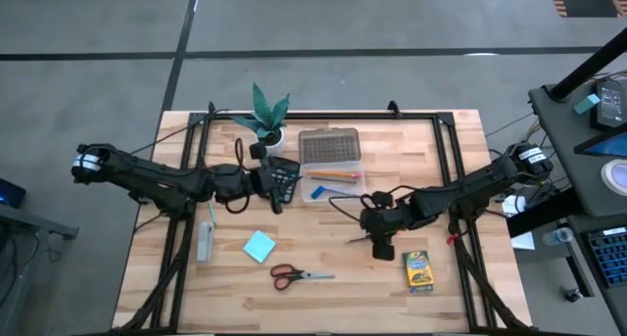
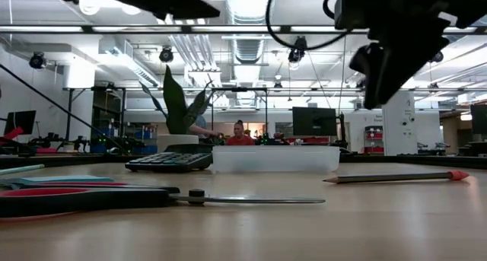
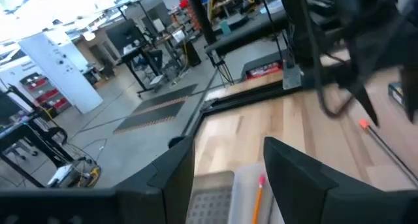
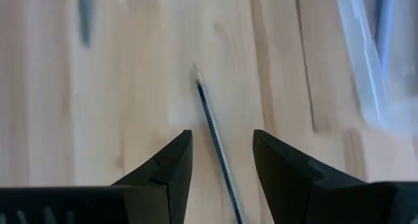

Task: Pack school essentials
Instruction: Put the black and orange pencil into the supplies box

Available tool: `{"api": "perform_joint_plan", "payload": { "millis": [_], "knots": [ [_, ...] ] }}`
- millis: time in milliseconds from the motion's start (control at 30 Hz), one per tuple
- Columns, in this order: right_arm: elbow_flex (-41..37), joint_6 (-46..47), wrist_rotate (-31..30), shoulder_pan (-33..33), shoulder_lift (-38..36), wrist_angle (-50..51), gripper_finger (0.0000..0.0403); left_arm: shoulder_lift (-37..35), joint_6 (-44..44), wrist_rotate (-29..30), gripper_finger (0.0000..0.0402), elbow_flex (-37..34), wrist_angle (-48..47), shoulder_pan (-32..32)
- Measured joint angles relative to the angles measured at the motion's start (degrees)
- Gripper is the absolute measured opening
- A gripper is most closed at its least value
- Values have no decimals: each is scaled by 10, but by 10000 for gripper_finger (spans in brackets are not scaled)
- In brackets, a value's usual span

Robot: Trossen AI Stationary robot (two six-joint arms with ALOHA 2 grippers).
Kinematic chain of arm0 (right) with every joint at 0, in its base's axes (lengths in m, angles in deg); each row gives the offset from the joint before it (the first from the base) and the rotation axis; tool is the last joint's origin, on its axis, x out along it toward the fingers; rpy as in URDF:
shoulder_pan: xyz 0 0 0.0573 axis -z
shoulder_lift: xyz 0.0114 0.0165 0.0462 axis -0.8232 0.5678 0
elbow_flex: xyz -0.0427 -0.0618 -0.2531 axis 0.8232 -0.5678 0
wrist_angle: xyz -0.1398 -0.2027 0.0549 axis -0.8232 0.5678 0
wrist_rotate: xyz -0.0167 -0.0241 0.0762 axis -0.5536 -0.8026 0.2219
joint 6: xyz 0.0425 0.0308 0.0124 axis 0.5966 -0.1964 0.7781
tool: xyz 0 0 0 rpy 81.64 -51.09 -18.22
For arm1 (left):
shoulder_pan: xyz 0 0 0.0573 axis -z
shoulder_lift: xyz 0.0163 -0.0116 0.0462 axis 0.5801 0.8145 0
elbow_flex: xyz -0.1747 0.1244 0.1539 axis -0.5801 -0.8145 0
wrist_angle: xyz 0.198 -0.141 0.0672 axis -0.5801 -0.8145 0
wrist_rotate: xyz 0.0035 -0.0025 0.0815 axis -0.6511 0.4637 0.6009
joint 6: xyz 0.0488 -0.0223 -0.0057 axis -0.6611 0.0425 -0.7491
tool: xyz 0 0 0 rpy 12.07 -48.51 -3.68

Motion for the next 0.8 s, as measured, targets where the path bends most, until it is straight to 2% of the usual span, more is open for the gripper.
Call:
{"api": "perform_joint_plan", "payload": {
  "millis": [133,300,400,533,633,800],
  "knots": [
    [2,40,13,0,15,25,150,-1,0,1,166,-15,-3,0],
    [45,47,23,0,63,32,150,-24,-1,28,166,-23,-1,0],
    [84,11,24,0,106,46,148,-33,-1,28,166,-30,-5,0],
    [134,-35,24,0,165,116,141,-39,-1,28,166,-43,-8,0],
    [142,-58,24,0,194,139,135,-48,-5,29,166,-59,-10,0],
    [132,-83,22,1,205,122,125,-72,-4,40,166,-69,-4,0]
  ]
}}
